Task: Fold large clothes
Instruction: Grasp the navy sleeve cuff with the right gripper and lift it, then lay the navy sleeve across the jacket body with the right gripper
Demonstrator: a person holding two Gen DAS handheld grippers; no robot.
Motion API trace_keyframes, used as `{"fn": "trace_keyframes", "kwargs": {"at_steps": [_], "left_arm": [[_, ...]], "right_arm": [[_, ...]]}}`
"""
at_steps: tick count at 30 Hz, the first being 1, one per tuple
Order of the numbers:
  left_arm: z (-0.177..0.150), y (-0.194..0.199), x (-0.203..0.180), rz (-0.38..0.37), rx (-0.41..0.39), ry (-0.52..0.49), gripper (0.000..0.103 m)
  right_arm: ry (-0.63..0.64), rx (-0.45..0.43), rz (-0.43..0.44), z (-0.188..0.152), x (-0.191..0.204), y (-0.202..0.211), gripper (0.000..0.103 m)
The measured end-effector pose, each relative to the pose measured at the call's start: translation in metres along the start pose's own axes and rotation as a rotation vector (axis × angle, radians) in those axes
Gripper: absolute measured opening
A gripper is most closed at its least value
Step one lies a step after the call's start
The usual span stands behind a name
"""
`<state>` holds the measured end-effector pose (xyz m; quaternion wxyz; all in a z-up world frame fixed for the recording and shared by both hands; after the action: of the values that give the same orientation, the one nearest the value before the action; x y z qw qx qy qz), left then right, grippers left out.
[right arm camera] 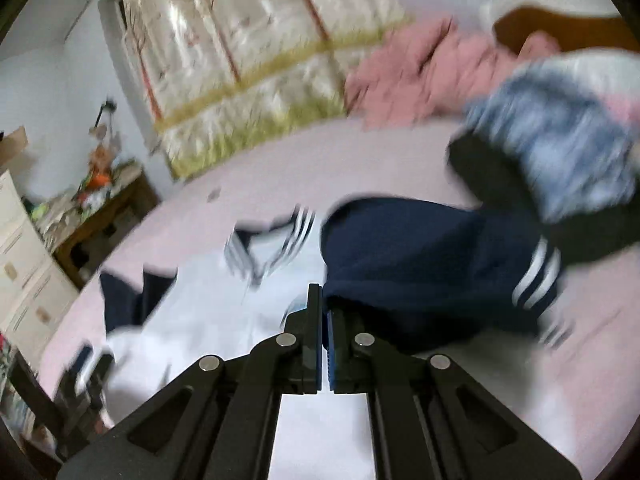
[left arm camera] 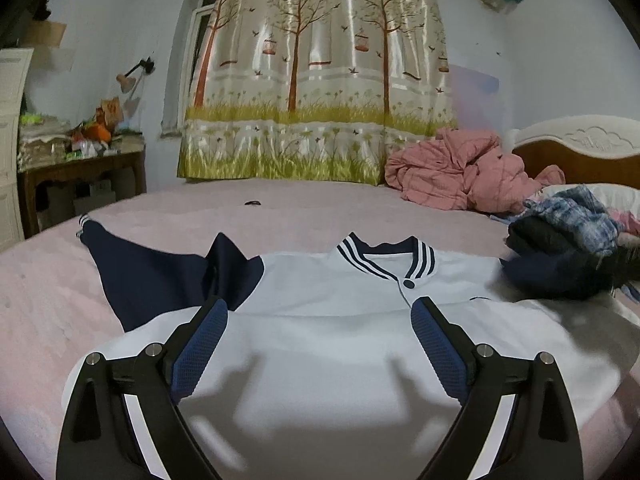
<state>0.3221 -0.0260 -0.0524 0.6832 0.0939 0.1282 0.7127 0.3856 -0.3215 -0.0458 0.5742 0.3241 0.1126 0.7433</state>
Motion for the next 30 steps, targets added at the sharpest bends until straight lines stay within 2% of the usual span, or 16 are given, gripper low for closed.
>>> {"fn": "trace_keyframes", "kwargs": {"at_steps": [3,5,7,10,13,14,19,21,23,24,26,28,30], "left_arm": [[0.001,0.001,-0.002,-0.001,-0.007,-0.013,0.095],[0.0,0.001,-0.002,-0.001,-0.007,-0.016,0.095],[0.0,0.0,-0.003,-0.004,0.0,-0.015,0.095],[-0.001,-0.004,-0.002,-0.009,0.017,-0.01,0.095],[-0.001,-0.005,-0.001,-0.013,0.024,-0.003,0.095],[0.0,-0.006,-0.001,-0.013,0.023,-0.004,0.095],[0.0,-0.006,0.0,-0.01,0.021,-0.014,0.095],[0.0,-0.007,0.0,-0.009,0.022,-0.017,0.097],[0.0,-0.007,-0.001,-0.011,0.021,-0.013,0.098],[-0.001,-0.008,-0.001,-0.011,0.022,-0.013,0.099],[-0.001,-0.007,-0.001,-0.013,0.024,-0.016,0.099],[-0.001,-0.007,-0.002,-0.013,0.021,-0.019,0.099],[0.0,-0.007,-0.004,-0.01,0.017,-0.029,0.098]], "right_arm": [[0.008,0.096,-0.019,-0.042,0.006,-0.03,0.006],[-0.023,0.098,-0.028,-0.061,0.002,-0.03,0.013],[-0.073,0.103,0.011,-0.064,-0.006,-0.022,0.022],[-0.075,0.031,-0.013,-0.051,-0.02,0.008,0.026],[-0.171,-0.08,-0.07,-0.031,-0.049,0.038,0.047],[-0.222,-0.101,-0.076,-0.027,-0.061,0.043,0.05],[-0.402,-0.113,-0.173,-0.019,-0.131,0.04,0.051],[-0.448,-0.085,-0.155,-0.017,-0.148,0.028,0.051],[-0.463,-0.077,-0.097,-0.015,-0.152,0.019,0.051],[-0.448,-0.085,-0.096,-0.014,-0.151,0.015,0.048],[-0.381,-0.11,-0.107,-0.01,-0.145,0.014,0.02],[-0.293,-0.137,-0.092,-0.008,-0.126,0.015,0.015],[-0.241,-0.159,-0.007,-0.007,-0.103,0.021,0.013]]}}
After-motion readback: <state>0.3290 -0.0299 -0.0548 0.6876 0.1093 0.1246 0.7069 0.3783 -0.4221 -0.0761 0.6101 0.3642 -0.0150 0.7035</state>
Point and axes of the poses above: each gripper's, at about its wrist camera, not at the fingertips, and y roughly against the way its jaws point, x to its left, z to its top, the point moved 7 cm from there along -y, roughly the way its jaws point, and after that the axes turned 1 degree about z, right-handed, at the moved point
